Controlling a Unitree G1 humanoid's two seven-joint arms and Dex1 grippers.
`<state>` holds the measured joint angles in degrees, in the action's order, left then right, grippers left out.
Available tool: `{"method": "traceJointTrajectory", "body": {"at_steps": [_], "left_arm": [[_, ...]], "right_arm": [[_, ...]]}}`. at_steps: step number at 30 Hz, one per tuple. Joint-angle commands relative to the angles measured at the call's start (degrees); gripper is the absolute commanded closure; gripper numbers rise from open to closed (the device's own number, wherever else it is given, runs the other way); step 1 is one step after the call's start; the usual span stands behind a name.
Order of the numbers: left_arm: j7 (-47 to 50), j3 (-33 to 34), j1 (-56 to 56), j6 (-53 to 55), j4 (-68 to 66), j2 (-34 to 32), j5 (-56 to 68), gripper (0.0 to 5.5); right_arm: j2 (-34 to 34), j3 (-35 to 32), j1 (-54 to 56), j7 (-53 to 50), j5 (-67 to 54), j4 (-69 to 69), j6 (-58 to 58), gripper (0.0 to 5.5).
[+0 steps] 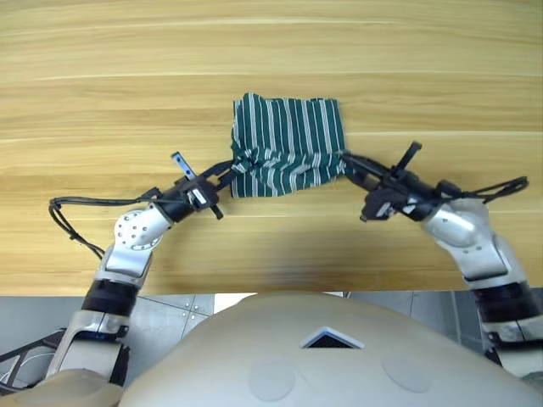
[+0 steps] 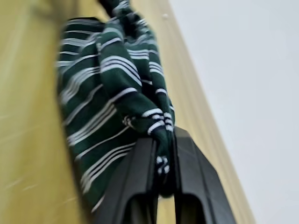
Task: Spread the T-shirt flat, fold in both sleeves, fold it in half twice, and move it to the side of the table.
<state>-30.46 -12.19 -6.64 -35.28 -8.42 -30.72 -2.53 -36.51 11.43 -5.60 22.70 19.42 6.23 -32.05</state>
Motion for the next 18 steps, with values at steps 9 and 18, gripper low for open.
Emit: {"method": "traceJointTrajectory", "body": {"at_steps": [9, 18], "left_arm": [[7.29, 1.87, 17.02, 4.40, -15.70, 6.31, -6.44, 5.41], [7.69, 0.92, 20.23, 4.43, -24.74, 8.67, -8.06, 4.89]], "right_arm": [[8.75, 2.99, 21.12, -11.02, 11.40, -24.82, 6.14, 5.29], [12.61, 8.20, 30.18, -15.45, 14.53, -40.57, 3.57, 4.75]]}}
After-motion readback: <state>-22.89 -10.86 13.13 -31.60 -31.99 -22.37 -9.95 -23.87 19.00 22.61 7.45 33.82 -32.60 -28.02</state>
